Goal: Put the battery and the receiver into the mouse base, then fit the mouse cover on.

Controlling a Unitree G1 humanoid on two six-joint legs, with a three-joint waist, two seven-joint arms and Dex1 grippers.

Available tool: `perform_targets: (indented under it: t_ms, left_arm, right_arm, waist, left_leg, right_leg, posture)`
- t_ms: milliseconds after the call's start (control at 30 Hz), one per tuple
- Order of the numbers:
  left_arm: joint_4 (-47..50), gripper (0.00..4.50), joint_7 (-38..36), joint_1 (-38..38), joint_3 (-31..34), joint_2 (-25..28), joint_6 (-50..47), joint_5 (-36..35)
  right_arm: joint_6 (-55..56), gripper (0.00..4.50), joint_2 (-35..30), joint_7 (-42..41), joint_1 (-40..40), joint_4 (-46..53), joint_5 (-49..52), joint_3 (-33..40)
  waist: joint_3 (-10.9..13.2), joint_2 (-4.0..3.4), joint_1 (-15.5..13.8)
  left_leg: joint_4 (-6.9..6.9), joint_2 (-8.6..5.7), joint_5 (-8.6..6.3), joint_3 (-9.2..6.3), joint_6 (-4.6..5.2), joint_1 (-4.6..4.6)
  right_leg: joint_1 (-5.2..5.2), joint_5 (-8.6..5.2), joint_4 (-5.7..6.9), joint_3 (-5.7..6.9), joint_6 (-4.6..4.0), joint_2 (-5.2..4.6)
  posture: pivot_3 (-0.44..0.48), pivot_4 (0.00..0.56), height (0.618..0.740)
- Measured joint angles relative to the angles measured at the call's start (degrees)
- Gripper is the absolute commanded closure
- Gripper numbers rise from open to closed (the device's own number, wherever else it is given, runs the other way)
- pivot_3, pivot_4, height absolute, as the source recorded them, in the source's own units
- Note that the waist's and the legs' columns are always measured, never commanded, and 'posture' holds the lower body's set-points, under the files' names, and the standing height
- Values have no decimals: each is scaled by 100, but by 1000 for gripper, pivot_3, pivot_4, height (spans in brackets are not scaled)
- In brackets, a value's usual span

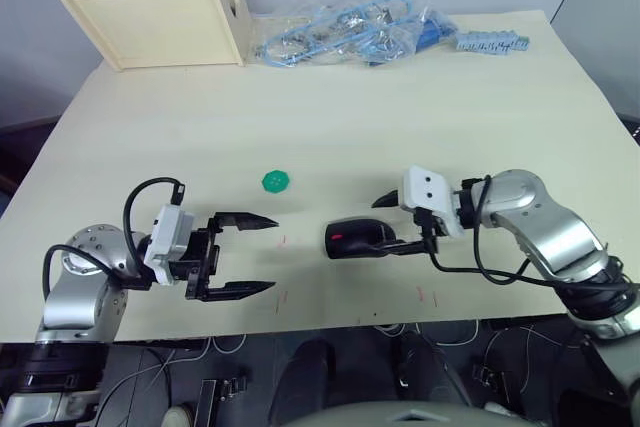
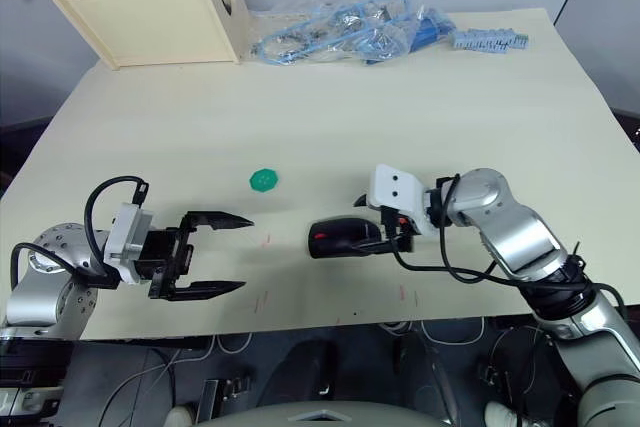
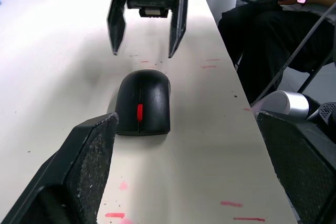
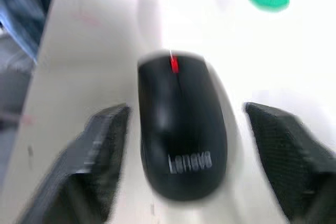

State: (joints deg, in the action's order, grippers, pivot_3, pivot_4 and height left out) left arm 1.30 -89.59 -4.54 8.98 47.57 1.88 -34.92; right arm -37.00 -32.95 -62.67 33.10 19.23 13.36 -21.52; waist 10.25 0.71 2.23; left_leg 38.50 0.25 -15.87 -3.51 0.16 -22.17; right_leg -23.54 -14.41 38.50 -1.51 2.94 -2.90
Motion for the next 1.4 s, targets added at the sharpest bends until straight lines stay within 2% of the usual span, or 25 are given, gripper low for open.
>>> perform_targets:
  t_ms: [33,533,1100,1267,1367,1400]
  left_arm:
    - [-20,0,0,-8,0,0,-1,0]
    - [-81,0,25,-39,24,0,-22,-3]
    - [-78,0,71,32,37,-6,11,21]
    - [-78,0,70,32,37,-6,18,66]
    - [-78,0,70,32,37,-6,18,93]
    - [-78,0,68,37,41,-8,21,94]
  right_arm:
    - [-35,2828,49,41,29,13,9,-17]
    - [-728,2828,757,594,1002,-435,-518,-1021]
    - [-1559,2828,1004,601,1624,-898,-864,-1910]
    - [-1633,2828,1010,638,1654,-849,-880,-1941]
    - [-1479,2828,1084,681,1443,-877,-743,-1719]
    - [-1248,2828,1123,672,1197,-839,-548,-1379]
  waist:
    - [0,0,-1]
    - [1,-1,15]
    - [1,-2,5]
    - [0,-1,0]
    - [0,-1,4]
    - [0,-1,4]
  left_leg:
    - [0,0,0,0,0,-1]
    - [-3,-1,0,-1,0,-2]
    - [-5,-2,0,-2,0,-3]
    - [-5,-3,0,-2,0,-2]
    - [-6,-3,0,-2,0,-3]
    - [-6,-3,0,-3,0,-5]
  right_leg:
    - [0,0,0,0,0,0]
    - [-6,0,-1,0,-1,0]
    - [-7,0,-3,1,-1,-2]
    - [-6,0,-3,2,0,-4]
    - [-7,0,-3,1,0,-3]
    - [-7,0,-4,3,0,-3]
  posture:
    - [0,150,740]
    - [0,150,740]
    - [0,150,740]
    - [0,150,740]
    - [0,150,740]
    - [0,150,740]
